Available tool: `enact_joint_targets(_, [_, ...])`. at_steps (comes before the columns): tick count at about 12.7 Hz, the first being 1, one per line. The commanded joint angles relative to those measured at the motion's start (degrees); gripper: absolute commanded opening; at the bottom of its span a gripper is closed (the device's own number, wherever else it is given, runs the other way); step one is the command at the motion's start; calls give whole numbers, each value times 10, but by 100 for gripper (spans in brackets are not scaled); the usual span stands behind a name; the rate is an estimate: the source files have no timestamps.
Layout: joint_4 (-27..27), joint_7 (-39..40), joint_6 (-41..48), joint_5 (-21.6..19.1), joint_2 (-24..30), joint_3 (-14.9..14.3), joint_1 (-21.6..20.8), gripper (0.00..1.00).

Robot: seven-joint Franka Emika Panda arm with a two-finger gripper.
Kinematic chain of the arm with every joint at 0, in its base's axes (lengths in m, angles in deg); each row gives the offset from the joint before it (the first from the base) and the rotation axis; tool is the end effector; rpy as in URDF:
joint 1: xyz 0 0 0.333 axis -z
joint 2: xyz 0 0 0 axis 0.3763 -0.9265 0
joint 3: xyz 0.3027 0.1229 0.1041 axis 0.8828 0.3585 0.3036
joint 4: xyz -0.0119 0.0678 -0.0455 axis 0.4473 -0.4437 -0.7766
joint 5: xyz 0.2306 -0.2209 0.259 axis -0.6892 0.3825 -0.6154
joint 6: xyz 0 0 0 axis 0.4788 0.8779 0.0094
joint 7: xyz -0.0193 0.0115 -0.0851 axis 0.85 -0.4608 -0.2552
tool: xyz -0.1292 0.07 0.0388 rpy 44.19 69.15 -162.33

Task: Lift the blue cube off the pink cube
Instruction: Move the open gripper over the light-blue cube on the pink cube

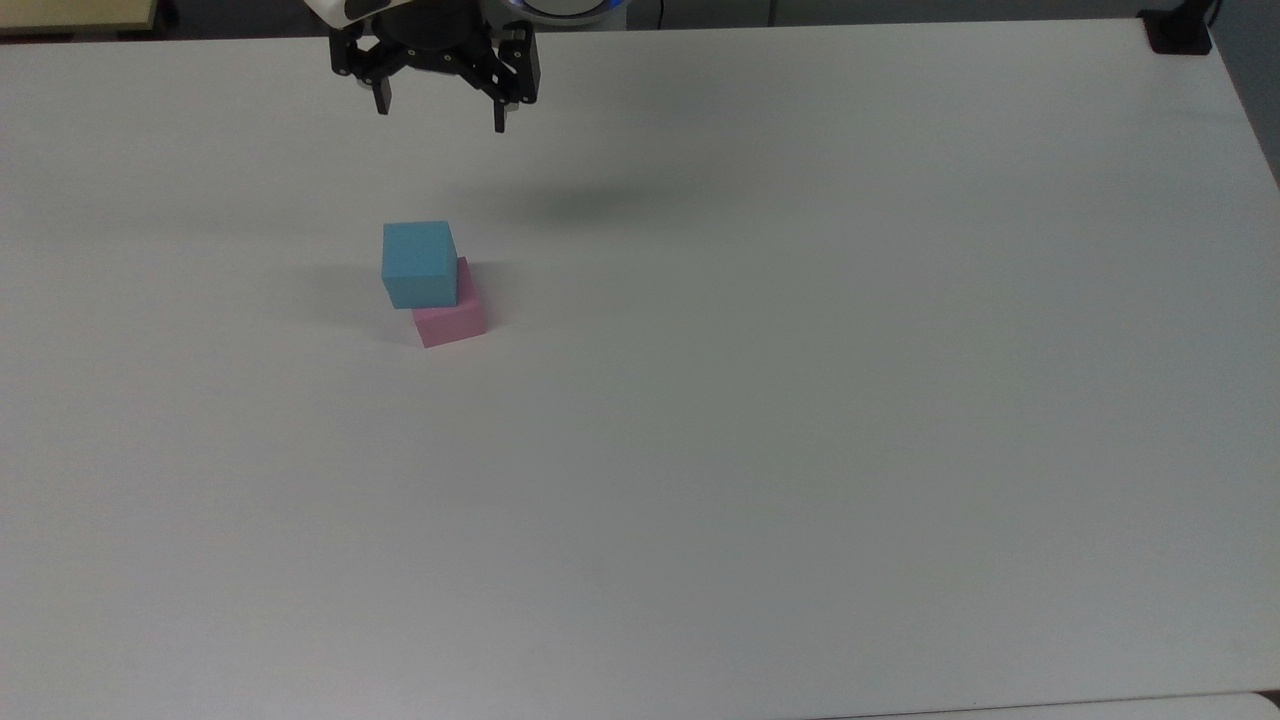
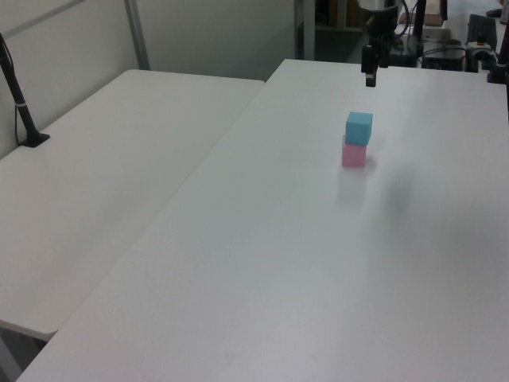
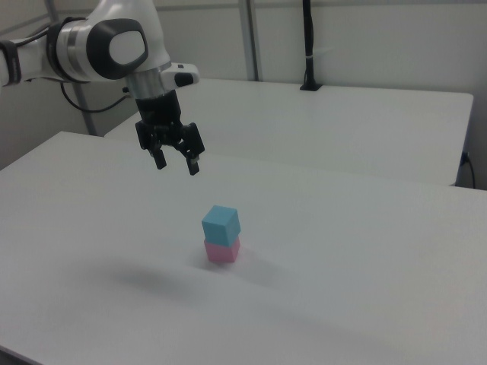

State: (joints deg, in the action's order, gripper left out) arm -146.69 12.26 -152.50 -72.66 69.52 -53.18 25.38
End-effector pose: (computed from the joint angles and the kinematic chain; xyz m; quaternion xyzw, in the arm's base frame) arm 0.5952 -0.0356 0.5256 0.9977 -0.0333 -0.0074 0.0580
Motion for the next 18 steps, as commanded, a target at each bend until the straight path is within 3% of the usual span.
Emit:
enact_joint_targets(1, [0, 29, -9, -11, -4, -5, 1, 100])
enact_joint_targets(7, [1, 34, -10, -11, -4, -5, 2, 100])
enact_joint_targets(10, [11, 81, -13, -11, -18, -21, 3, 100])
enact_joint_targets(12, [9, 126, -28, -9, -52, -36, 2, 100])
enact_joint_targets(18, [-5, 122, -122, 9, -142, -39, 2, 100])
